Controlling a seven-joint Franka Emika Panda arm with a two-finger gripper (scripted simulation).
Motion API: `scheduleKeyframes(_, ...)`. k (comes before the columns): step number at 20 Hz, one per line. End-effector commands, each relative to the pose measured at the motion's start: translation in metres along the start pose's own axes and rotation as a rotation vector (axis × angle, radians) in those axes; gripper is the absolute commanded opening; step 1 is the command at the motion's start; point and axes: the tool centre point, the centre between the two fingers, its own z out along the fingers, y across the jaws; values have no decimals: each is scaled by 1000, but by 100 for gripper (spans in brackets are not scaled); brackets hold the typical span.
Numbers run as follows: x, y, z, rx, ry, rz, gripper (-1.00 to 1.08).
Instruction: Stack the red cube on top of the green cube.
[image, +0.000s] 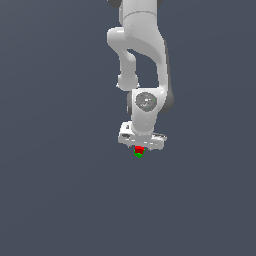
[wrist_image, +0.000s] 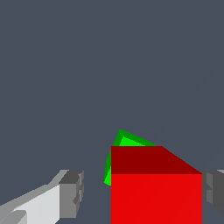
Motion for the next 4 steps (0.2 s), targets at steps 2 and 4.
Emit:
scheduleKeyframes(2,0,0,0,0,0,0,100)
scheduleKeyframes(4,0,0,0,0,0,0,100)
